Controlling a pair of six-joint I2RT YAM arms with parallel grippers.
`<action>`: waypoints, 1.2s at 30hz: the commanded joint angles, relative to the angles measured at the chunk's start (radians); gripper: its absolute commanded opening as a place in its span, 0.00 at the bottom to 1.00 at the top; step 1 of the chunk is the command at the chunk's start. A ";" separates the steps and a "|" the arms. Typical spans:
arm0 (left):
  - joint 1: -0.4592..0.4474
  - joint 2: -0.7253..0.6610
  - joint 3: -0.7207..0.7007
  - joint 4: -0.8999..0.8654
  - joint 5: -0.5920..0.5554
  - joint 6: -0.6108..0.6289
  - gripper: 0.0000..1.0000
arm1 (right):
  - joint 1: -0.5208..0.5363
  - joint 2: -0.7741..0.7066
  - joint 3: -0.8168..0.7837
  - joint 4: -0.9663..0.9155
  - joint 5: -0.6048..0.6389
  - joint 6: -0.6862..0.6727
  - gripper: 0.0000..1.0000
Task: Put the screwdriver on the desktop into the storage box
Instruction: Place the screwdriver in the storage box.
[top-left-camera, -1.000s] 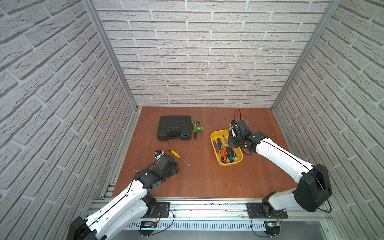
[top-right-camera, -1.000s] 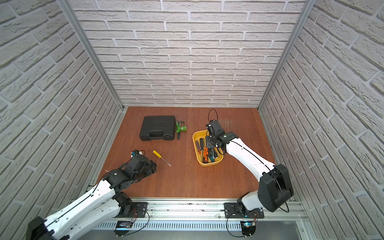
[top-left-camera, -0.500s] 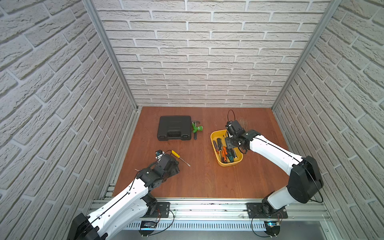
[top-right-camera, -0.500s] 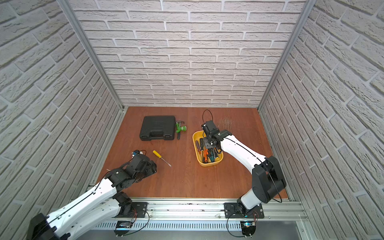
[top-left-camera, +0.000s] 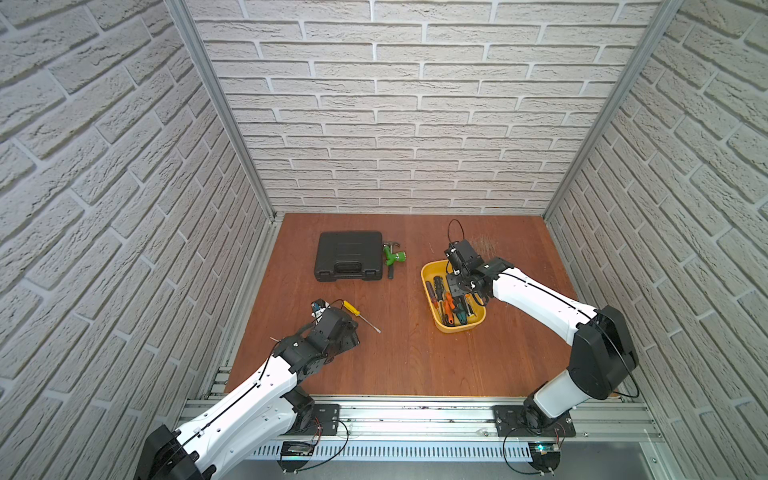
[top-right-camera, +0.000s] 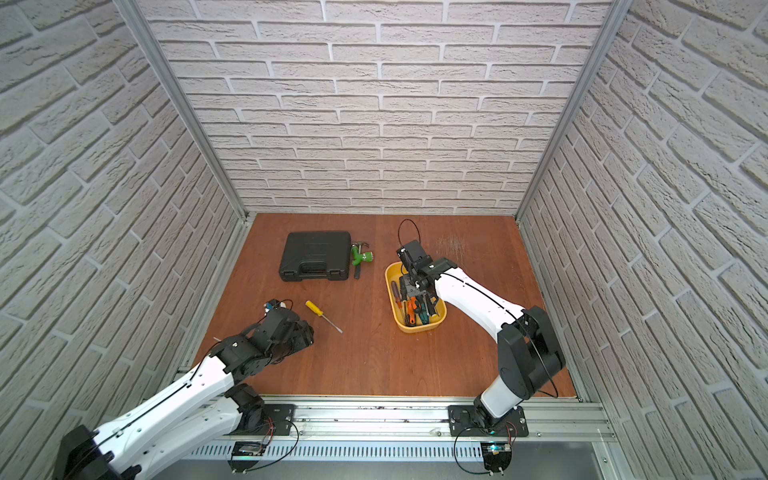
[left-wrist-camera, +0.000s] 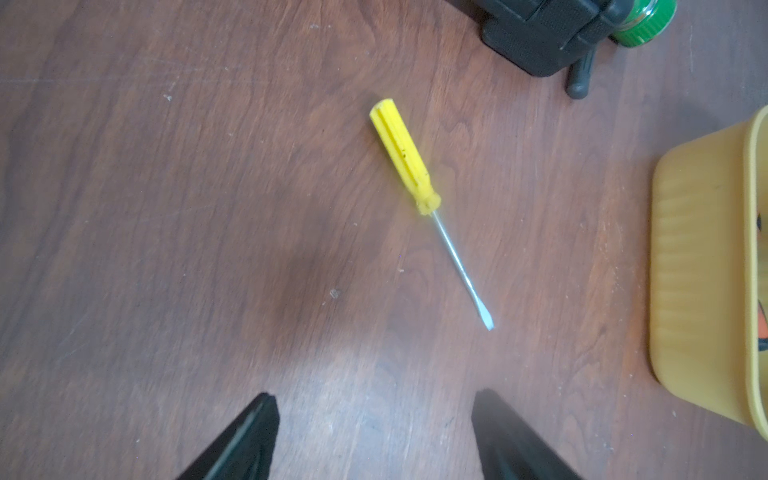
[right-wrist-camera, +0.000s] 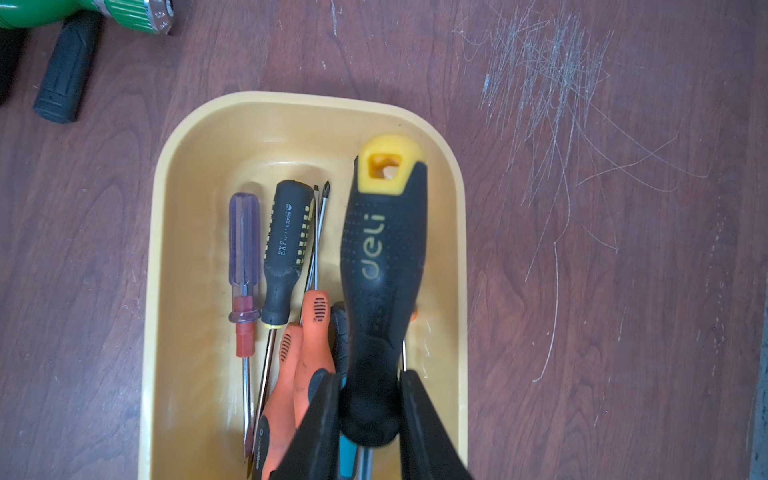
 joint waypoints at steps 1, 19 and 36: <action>0.007 0.007 0.031 0.005 -0.002 0.024 0.78 | 0.009 -0.007 0.021 0.017 0.032 -0.019 0.03; 0.007 0.010 0.031 0.009 0.001 0.020 0.78 | 0.023 -0.013 0.003 0.029 0.049 -0.027 0.03; 0.007 0.010 0.023 0.016 0.007 0.017 0.78 | 0.029 -0.006 -0.002 0.035 0.057 -0.029 0.03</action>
